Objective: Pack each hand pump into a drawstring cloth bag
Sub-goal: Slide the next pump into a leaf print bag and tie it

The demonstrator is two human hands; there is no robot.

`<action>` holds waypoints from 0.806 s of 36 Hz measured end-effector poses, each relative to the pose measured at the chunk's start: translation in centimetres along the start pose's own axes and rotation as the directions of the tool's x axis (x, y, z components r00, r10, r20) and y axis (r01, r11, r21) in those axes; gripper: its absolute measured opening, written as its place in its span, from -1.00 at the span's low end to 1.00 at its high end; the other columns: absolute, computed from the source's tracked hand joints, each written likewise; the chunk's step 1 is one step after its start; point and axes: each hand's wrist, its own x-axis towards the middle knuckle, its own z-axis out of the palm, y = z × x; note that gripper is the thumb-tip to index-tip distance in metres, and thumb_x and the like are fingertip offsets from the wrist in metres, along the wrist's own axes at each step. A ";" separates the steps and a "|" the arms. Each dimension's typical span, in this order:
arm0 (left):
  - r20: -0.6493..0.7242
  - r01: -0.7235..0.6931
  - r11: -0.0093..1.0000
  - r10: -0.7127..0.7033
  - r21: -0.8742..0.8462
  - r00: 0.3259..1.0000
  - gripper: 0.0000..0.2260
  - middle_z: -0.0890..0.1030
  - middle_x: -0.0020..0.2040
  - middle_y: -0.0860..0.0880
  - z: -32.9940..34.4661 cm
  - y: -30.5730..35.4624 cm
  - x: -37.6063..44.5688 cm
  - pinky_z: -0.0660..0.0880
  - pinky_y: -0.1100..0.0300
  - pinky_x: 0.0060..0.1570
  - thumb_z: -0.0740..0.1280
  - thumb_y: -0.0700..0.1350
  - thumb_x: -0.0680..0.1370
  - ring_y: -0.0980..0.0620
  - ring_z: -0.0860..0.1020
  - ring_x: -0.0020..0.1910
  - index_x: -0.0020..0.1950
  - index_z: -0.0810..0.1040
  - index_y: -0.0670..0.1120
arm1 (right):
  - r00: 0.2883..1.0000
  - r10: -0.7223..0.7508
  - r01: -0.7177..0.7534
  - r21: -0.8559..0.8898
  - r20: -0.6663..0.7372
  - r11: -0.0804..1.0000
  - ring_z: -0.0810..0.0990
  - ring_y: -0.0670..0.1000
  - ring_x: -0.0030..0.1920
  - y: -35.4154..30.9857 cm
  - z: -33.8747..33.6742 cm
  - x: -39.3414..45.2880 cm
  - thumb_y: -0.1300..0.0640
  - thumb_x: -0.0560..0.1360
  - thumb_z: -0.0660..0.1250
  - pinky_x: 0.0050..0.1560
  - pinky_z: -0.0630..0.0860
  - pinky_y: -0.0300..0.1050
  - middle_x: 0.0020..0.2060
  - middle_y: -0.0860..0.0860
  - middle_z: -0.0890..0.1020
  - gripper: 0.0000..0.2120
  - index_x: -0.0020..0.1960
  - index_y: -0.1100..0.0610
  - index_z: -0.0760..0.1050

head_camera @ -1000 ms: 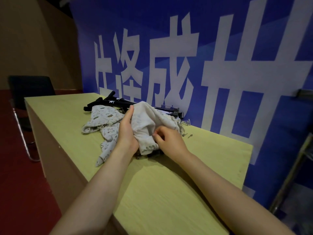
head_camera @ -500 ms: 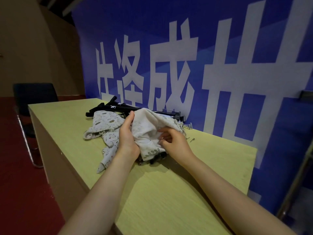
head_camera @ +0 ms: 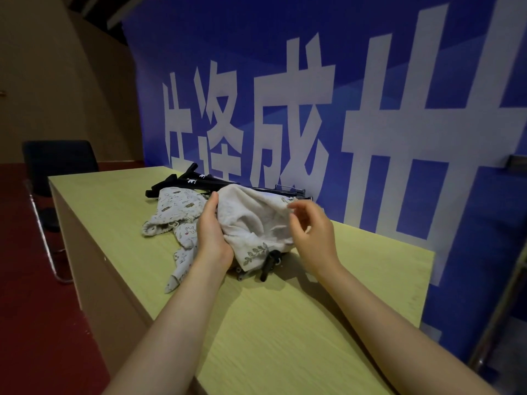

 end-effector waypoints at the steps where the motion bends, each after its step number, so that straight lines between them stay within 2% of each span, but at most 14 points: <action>1: -0.027 -0.017 1.000 0.017 0.012 0.999 -0.44 0.65 0.16 -0.15 -0.1 0.0 0.1 0.45 -0.12 0.28 0.41 0.21 0.37 -0.14 0.61 0.17 0.24 0.60 -0.11 | 0.999 0.015 -0.015 0.002 -0.044 1.000 0.50 -0.19 -0.18 0.1 -0.1 0.1 0.26 0.56 0.28 -0.20 0.47 -0.33 -0.15 -0.11 0.54 -0.85 0.01 0.02 0.50; 4: -0.137 -0.120 0.989 0.132 0.089 0.982 -0.54 0.64 0.17 -0.08 0.3 0.2 -0.1 0.49 -0.06 0.25 0.34 0.20 0.48 -0.07 0.61 0.15 0.28 0.57 -0.04 | 0.978 0.202 -0.201 0.029 -0.059 0.979 0.44 -0.13 -0.30 0.9 -0.3 0.5 0.17 0.56 0.28 -0.26 0.43 -0.17 -0.25 -0.04 0.54 -0.95 -0.09 0.08 0.49; 6: -0.149 -0.237 0.941 0.277 0.244 0.949 -0.62 0.58 0.26 -0.03 0.8 0.2 -0.7 0.46 -0.02 0.28 0.19 0.15 0.61 -0.01 0.55 0.22 0.35 0.50 0.01 | 0.926 0.371 -0.371 -0.014 0.065 0.929 0.46 -0.03 -0.26 1.7 -0.1 0.6 0.07 0.58 0.25 -0.20 0.44 -0.07 -0.27 0.03 0.53 -0.83 -0.07 0.17 0.50; 8: -0.093 -0.350 0.839 0.422 0.418 0.902 -0.60 0.47 0.38 0.03 1.2 0.0 -1.4 0.38 0.07 0.33 0.08 0.13 0.65 0.07 0.43 0.34 0.45 0.38 0.06 | 0.836 0.487 -0.475 -0.109 0.252 0.873 0.49 0.02 -0.21 2.1 0.0 0.2 -0.07 0.61 0.19 -0.16 0.44 -0.06 -0.24 0.05 0.52 -0.65 0.01 0.23 0.51; 10: -0.021 -0.419 0.752 0.497 0.508 0.867 -0.58 0.34 0.42 0.13 1.5 -0.2 -1.8 0.28 0.21 0.26 0.02 0.11 0.67 0.22 0.28 0.31 0.52 0.23 0.07 | 0.783 0.496 -0.485 -0.129 0.375 0.865 0.50 0.00 -0.23 2.0 0.1 -0.2 -0.14 0.61 0.13 -0.17 0.43 -0.08 -0.25 0.03 0.52 -0.59 0.07 0.20 0.51; 12: 0.017 -0.463 0.695 0.545 0.549 0.838 -0.58 0.32 0.37 0.16 1.5 -0.3 -2.0 0.25 0.29 0.20 0.00 0.06 0.68 0.31 0.25 0.22 0.55 0.16 0.06 | 0.789 0.476 -0.482 -0.090 0.389 0.872 0.53 -0.03 -0.24 1.8 0.2 -0.4 -0.13 0.62 0.14 -0.20 0.45 -0.09 -0.25 0.00 0.53 -0.63 0.08 0.15 0.51; 14: 0.024 -0.514 0.642 0.611 0.569 0.791 -0.67 0.38 0.27 0.19 1.3 0.0 -2.0 0.35 0.34 0.17 0.01 0.01 0.69 0.47 0.32 0.08 0.46 0.25 0.07 | 0.795 0.480 -0.508 -0.027 0.371 0.861 0.55 -0.06 -0.22 1.6 0.2 -0.4 -0.09 0.61 0.17 -0.20 0.47 -0.11 -0.19 0.00 0.55 -0.70 0.10 0.13 0.51; 15: 0.015 -0.542 0.616 0.653 0.572 0.757 -0.74 0.41 0.22 0.17 1.1 0.2 -1.9 0.41 0.34 0.15 0.02 -0.02 0.69 0.49 0.36 0.00 0.37 0.31 0.05 | 0.794 0.483 -0.518 -0.003 0.369 0.855 0.55 -0.06 -0.20 1.5 0.3 -0.4 -0.06 0.61 0.19 -0.19 0.48 -0.11 -0.15 0.01 0.56 -0.73 0.10 0.12 0.50; 17: -0.003 -0.610 0.522 0.761 0.597 0.648 -0.68 0.40 0.28 0.02 0.4 0.6 -1.3 0.38 0.49 0.11 0.05 -0.10 0.69 0.44 0.41 0.03 0.42 0.32 -0.14 | 0.799 0.474 -0.507 -0.008 0.370 0.862 0.55 -0.05 -0.19 1.5 0.4 -0.5 0.00 0.61 0.21 -0.16 0.50 -0.09 -0.10 0.04 0.57 -0.79 0.10 0.10 0.50; 19: 0.011 -0.637 0.402 0.841 0.658 0.542 -0.61 0.34 0.39 -0.12 -0.5 1.0 -0.5 0.27 0.56 0.13 0.06 -0.10 0.67 0.25 0.35 0.22 0.46 0.30 -0.24 | 0.811 0.452 -0.470 -0.048 0.371 0.881 0.55 -0.01 -0.21 1.6 0.5 -0.6 0.03 0.61 0.21 -0.19 0.50 -0.08 -0.08 0.07 0.60 -0.84 0.09 0.07 0.49; 22: 0.089 -0.601 0.257 0.870 0.757 0.485 -0.59 0.34 0.40 -0.18 -1.6 1.4 0.7 0.34 0.15 0.29 0.08 -0.06 0.64 0.02 0.34 0.29 0.39 0.40 -0.26 | 0.827 0.432 -0.439 -0.065 0.361 0.896 0.54 -0.01 -0.23 1.7 0.6 -0.7 0.03 0.61 0.22 -0.23 0.48 -0.11 -0.09 0.08 0.63 -0.88 0.06 0.02 0.50; 23: 0.136 -0.570 0.188 0.869 0.800 0.477 -0.60 0.35 0.40 -0.19 -2.0 1.5 1.0 0.35 0.01 0.31 0.09 -0.06 0.63 -0.04 0.35 0.31 0.35 0.44 -0.26 | 0.833 0.424 -0.430 -0.065 0.355 0.900 0.54 -0.02 -0.23 1.8 0.6 -0.8 0.03 0.60 0.23 -0.23 0.48 -0.12 -0.09 0.07 0.63 -0.89 0.05 0.01 0.50; 25: 0.235 -0.501 0.062 0.829 0.863 0.508 -0.65 0.39 0.37 -0.14 -2.7 1.9 1.4 0.32 -0.13 0.33 0.10 -0.07 0.62 -0.11 0.35 0.34 0.29 0.50 -0.20 | 0.845 0.413 -0.413 -0.076 0.341 0.908 0.57 -0.01 -0.18 2.1 0.7 -0.9 0.04 0.60 0.23 -0.17 0.51 -0.11 -0.11 0.04 0.63 -0.89 0.04 0.02 0.52; 29: 0.405 -0.406 -0.147 0.616 0.902 0.676 -0.74 0.54 0.23 -0.01 -4.2 2.1 2.8 0.20 -0.07 0.39 0.13 -0.10 0.63 -0.03 0.43 0.27 0.15 0.59 -0.08 | 0.859 0.437 -0.434 -0.073 0.266 0.898 0.60 0.04 -0.08 2.7 1.3 0.0 0.08 0.60 0.22 0.01 0.56 0.04 -0.14 0.02 0.63 -0.82 -0.04 0.10 0.59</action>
